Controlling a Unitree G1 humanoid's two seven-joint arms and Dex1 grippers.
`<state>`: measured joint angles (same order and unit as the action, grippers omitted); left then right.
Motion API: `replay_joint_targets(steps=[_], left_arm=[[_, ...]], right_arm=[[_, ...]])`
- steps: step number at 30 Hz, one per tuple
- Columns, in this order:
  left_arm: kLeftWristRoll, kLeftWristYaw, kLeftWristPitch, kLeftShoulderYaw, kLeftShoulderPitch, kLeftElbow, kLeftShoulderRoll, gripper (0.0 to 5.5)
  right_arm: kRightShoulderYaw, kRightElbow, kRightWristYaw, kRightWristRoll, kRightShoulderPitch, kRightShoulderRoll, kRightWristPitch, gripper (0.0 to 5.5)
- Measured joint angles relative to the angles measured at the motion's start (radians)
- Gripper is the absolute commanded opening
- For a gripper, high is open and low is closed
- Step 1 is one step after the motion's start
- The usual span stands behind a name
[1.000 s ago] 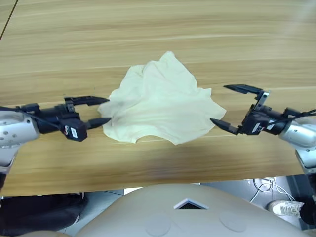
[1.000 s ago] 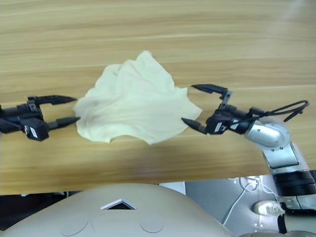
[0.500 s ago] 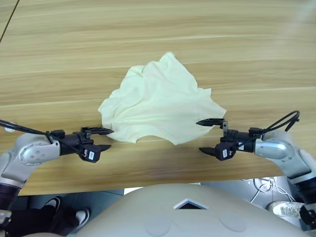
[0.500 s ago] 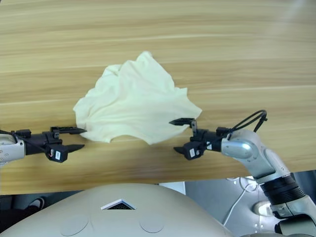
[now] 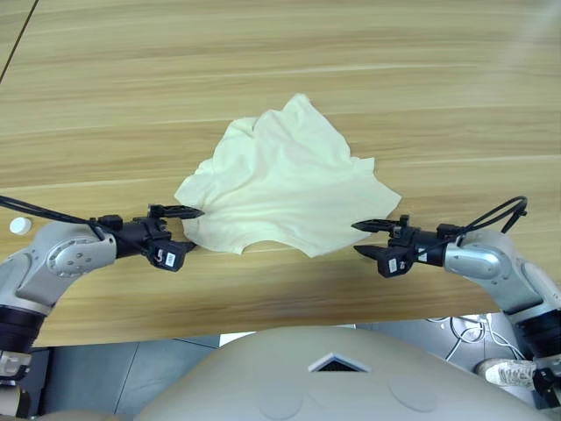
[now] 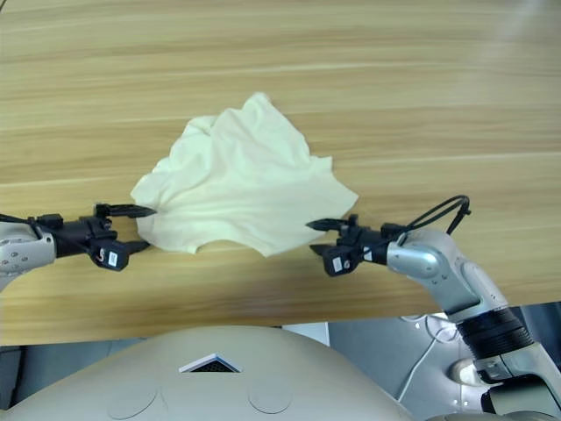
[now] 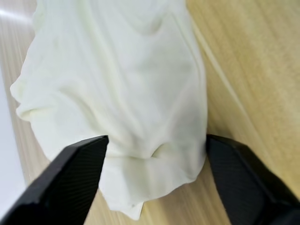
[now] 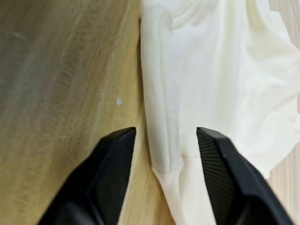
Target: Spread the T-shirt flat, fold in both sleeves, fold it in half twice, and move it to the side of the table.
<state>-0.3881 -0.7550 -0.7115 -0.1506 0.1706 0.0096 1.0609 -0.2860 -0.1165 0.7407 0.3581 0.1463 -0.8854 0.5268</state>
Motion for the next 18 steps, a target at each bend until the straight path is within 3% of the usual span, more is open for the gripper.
replay_joint_targets(steps=[11,18], left_arm=[[0.031,-0.047,0.018,-0.029,0.002,-0.027,0.012,1.27],[0.051,-0.083,0.058,-0.029,0.006,-0.074,0.018,0.28]], right_arm=[[-0.002,0.02,0.0,0.015,-0.001,0.007,-0.007,0.0],[-0.002,0.022,-0.001,0.015,-0.002,0.008,-0.007,0.0]])
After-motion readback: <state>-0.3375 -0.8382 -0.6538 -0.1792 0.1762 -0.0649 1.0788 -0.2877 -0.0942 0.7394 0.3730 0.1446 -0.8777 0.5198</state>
